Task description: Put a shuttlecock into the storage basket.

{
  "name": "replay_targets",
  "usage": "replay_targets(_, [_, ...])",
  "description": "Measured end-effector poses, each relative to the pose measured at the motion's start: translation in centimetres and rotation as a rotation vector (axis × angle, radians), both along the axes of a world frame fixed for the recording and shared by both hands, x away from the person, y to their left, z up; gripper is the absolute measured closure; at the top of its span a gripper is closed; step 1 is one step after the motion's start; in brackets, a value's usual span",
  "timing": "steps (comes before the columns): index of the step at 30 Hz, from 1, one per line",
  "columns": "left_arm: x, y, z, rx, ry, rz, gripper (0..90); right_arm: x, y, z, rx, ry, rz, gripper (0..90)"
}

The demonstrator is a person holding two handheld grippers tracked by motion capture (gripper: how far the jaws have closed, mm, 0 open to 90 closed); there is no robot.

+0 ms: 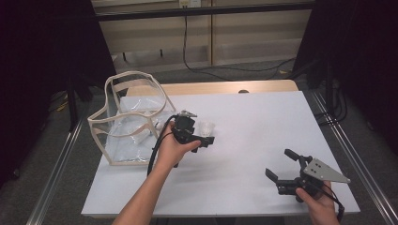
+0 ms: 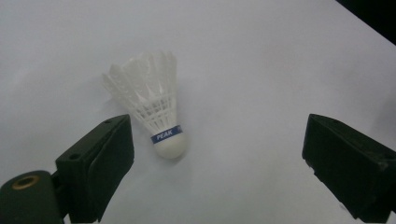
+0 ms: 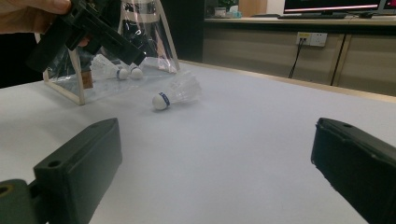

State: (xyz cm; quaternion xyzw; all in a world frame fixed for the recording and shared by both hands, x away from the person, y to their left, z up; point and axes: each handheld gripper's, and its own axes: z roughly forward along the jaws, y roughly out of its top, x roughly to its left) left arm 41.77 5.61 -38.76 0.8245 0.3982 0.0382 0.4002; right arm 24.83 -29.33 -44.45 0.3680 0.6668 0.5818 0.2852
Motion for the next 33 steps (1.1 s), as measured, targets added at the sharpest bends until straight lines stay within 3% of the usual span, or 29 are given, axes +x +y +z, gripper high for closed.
replay_targets(3, [0.2, 0.0, -0.3, 0.028, 0.004, 0.003, 10.1, 0.0, -0.1, 0.0, 0.001, -0.001, 0.000, 1.5])
replay_targets(4, [0.2, -0.1, -0.5, 0.011, 0.007, 0.023, 12.4, 0.0, -0.1, 0.0, -0.001, 0.000, 0.000, 1.5])
replay_targets(10, [0.5, 0.0, -1.4, 0.024, 0.011, 0.043, 16.5, 0.0, -0.1, 0.0, -0.001, -0.001, 0.000, 1.5])
replay_targets(14, [0.6, -0.1, -2.0, 0.055, 0.023, 0.051, 20.2, 0.0, -0.1, 0.0, -0.001, 0.001, -0.001, 1.6])
replay_targets(17, [0.7, -0.2, -2.3, 0.048, 0.028, 0.060, 23.0, 0.0, -0.1, 0.0, 0.001, 0.000, -0.001, 1.5])
replay_targets(24, [0.9, -0.6, -3.1, 0.073, 0.008, 0.084, 31.0, 0.0, -0.1, 0.0, 0.005, 0.000, -0.002, 1.5])
replay_targets(33, [1.2, -0.7, -4.0, 0.070, -0.004, 0.110, 39.3, -0.1, -0.1, 0.0, 0.003, -0.002, -0.001, 1.5])
